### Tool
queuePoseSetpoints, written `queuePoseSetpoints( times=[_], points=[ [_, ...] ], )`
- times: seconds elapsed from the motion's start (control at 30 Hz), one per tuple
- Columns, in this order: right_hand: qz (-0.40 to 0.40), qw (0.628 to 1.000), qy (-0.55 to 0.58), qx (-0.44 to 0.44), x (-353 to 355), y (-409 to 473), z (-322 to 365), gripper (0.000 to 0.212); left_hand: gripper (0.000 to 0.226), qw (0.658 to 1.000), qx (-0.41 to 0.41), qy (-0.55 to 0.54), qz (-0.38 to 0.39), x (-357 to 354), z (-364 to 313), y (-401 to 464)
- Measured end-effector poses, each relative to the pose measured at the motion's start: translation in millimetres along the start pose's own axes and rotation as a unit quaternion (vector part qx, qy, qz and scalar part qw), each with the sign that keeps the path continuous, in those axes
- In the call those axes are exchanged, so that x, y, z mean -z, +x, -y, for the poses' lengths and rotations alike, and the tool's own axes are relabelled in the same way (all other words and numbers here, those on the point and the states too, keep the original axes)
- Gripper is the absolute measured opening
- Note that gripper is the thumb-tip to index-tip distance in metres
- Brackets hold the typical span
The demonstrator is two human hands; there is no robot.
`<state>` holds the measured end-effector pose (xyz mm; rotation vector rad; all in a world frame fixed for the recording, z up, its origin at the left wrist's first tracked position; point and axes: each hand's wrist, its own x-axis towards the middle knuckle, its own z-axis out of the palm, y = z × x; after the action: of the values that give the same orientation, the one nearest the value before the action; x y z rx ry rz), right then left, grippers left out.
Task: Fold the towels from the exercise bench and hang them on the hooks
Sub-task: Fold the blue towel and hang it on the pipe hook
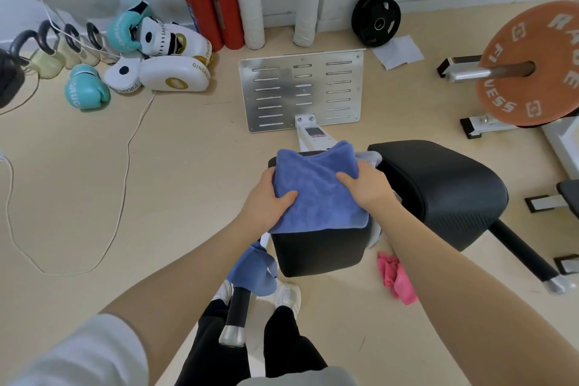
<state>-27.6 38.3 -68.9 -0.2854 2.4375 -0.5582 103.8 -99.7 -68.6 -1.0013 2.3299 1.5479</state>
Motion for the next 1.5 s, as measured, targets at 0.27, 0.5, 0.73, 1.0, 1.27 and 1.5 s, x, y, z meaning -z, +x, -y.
queuePoseSetpoints(
  times=[0.27, 0.5, 0.73, 1.0, 1.27, 1.5],
  points=[
    [0.006, 0.985, -0.174, 0.023, -9, -8, -11, 0.065, 0.065, 0.944, -0.063, 0.323, 0.030, 3, 1, -32],
    [0.018, 0.989, -0.124, 0.078, -22, -16, 4, 0.065, 0.084, 0.939, 0.031, 0.328, 0.095, 6, 19, -33],
    [0.059, 0.973, 0.030, 0.223, -12, -50, 59, 0.025, 0.098, 0.999, -0.006, 0.028, -0.021, 67, 21, -22],
    [0.120, 0.934, -0.073, 0.328, -48, -89, 188, 0.035, 0.042, 0.981, -0.132, 0.004, 0.139, 199, 27, -29],
    [0.141, 0.912, -0.043, 0.383, -100, -97, 325, 0.021, 0.039, 0.976, -0.179, -0.070, 0.103, 336, 77, -30],
    [0.136, 0.916, 0.008, 0.378, -117, -95, 402, 0.027, 0.029, 0.988, -0.107, -0.095, 0.057, 409, 89, -31]
  ],
)
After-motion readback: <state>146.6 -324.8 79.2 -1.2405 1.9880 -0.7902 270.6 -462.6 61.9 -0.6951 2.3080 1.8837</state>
